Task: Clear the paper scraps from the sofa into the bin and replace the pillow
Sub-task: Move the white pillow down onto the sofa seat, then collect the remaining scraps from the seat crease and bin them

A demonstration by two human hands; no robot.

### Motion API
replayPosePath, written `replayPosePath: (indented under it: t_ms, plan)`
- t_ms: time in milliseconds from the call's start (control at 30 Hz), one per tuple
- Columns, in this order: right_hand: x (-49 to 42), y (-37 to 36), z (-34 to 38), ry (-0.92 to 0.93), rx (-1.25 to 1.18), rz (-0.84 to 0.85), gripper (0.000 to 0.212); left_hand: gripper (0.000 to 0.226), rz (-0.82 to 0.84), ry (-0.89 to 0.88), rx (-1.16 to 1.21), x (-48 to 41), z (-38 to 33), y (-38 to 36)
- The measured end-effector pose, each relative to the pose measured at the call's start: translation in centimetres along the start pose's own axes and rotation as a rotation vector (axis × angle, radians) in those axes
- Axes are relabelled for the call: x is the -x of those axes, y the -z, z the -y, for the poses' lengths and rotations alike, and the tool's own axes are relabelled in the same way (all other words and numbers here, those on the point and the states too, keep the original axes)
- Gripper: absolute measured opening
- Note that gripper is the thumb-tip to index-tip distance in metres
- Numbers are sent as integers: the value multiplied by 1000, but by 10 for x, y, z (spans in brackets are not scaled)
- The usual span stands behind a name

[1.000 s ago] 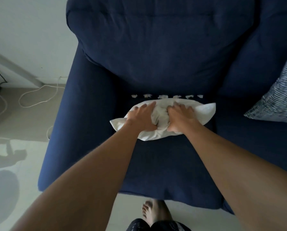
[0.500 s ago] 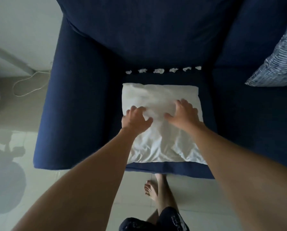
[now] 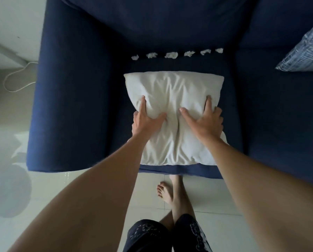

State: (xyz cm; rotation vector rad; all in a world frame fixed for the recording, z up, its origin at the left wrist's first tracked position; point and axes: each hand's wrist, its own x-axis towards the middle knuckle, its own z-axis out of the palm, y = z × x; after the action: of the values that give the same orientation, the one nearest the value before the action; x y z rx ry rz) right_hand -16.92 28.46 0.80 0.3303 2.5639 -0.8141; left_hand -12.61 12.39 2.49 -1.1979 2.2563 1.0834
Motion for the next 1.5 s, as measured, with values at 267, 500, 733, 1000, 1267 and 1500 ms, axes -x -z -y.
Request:
replayPosePath:
  t_ms: [267, 500, 733, 1000, 1267, 1500]
  plan:
    - [34, 14, -1, 6, 74, -44, 96, 91, 44, -105, 0, 26, 7, 15]
    - [23, 12, -11, -89, 141, 158, 101, 98, 90, -23, -123, 18, 21, 13]
    - [-9, 36, 50, 131, 261, 112, 101, 89, -19, -132, -279, -9, -33, 48]
    - [-66, 44, 124, 300, 255, 109, 93, 82, -63, -252, -315, -61, -98, 77]
    - [-115, 28, 172, 368, 296, 160, 76, 73, -56, -239, -314, -118, -114, 106]
    - [-153, -24, 205, 371, 295, 258, 70, 70, 41, -168, -325, -184, -100, 109]
